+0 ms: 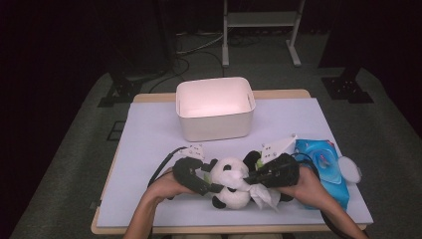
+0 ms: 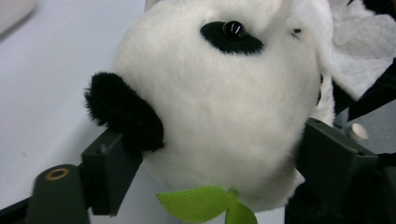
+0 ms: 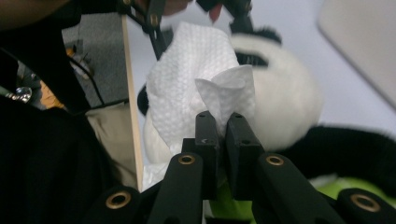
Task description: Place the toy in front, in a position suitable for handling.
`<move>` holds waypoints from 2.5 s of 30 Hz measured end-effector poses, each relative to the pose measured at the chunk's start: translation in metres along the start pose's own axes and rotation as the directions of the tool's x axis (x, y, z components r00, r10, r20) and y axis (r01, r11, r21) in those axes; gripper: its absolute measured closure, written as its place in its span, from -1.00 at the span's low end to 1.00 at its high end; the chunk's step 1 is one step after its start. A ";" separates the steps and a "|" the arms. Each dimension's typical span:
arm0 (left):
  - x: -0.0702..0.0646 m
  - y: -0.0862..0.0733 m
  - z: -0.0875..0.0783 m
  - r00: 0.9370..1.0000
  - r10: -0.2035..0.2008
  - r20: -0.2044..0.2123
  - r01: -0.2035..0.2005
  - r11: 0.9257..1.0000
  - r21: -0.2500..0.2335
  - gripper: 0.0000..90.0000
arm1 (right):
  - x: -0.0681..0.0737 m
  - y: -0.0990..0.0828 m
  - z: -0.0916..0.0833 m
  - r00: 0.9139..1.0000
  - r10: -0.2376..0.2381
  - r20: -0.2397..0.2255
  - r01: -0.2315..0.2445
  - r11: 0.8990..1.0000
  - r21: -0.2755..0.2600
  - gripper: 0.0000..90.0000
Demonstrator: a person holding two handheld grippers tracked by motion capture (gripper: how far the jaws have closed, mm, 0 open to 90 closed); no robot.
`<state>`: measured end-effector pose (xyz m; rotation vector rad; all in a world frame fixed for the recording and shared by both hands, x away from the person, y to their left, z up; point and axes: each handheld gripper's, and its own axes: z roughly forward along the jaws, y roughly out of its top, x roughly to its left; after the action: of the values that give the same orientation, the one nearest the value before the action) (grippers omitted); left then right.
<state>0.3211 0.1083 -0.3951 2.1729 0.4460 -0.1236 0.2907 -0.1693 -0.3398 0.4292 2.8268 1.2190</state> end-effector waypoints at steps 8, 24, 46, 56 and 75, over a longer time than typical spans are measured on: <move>0.000 -0.001 -0.006 0.999 0.032 -0.029 -0.032 0.999 -0.015 -0.39 | -0.010 0.015 -0.016 0.998 -0.008 0.060 0.009 1.000 -0.018 0.86; 0.004 -0.004 -0.005 0.999 0.027 -0.026 -0.027 1.000 0.000 -0.40 | -0.035 -0.043 -0.042 0.980 0.140 0.145 -0.141 0.990 -0.003 0.86; 0.014 -0.006 0.012 0.990 -0.112 0.080 0.112 0.994 0.014 -0.94 | -0.019 -0.053 -0.022 0.995 0.074 0.060 -0.077 0.996 0.053 0.87; 0.012 0.000 0.002 1.000 -0.006 -0.011 0.006 1.000 -0.023 -0.40 | -0.028 -0.043 -0.020 0.993 0.099 0.065 -0.100 0.995 0.007 0.87; 0.009 0.003 -0.025 0.969 0.165 -0.185 -0.174 0.984 -0.030 -0.43 | -0.056 0.008 -0.011 0.991 0.049 0.124 -0.053 0.998 0.034 0.87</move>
<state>0.3289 0.1292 -0.3805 2.1752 0.3595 0.1802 0.3445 -0.1864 -0.3311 0.5614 2.7547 1.1080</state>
